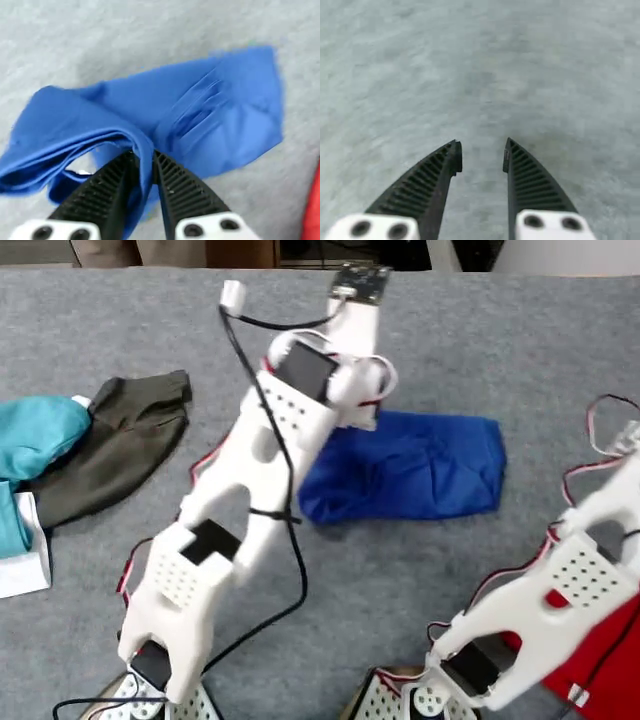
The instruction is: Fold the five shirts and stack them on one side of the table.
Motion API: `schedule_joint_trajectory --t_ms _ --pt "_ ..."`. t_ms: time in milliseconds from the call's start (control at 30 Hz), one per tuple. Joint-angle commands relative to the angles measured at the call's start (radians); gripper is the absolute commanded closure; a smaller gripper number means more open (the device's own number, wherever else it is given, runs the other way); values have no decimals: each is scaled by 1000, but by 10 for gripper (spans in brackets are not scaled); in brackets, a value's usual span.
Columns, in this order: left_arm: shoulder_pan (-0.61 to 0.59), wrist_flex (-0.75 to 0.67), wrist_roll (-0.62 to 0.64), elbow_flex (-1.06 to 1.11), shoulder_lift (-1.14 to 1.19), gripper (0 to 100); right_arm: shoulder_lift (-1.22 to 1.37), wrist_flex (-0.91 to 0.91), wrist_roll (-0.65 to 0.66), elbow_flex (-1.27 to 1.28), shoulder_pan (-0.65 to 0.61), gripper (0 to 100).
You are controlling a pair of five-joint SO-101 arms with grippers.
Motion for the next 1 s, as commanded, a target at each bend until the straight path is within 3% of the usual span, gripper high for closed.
schedule_joint_trajectory --t_ms 0,467,967 --pt "69 -110 55 -44 28 981 -8 -35 -68 -19 61 842" --pt "244 -459 63 -52 214 979 -8 -78 -127 -18 147 842" --pt "316 -638 57 -54 291 979 -8 -78 -123 -18 143 842"
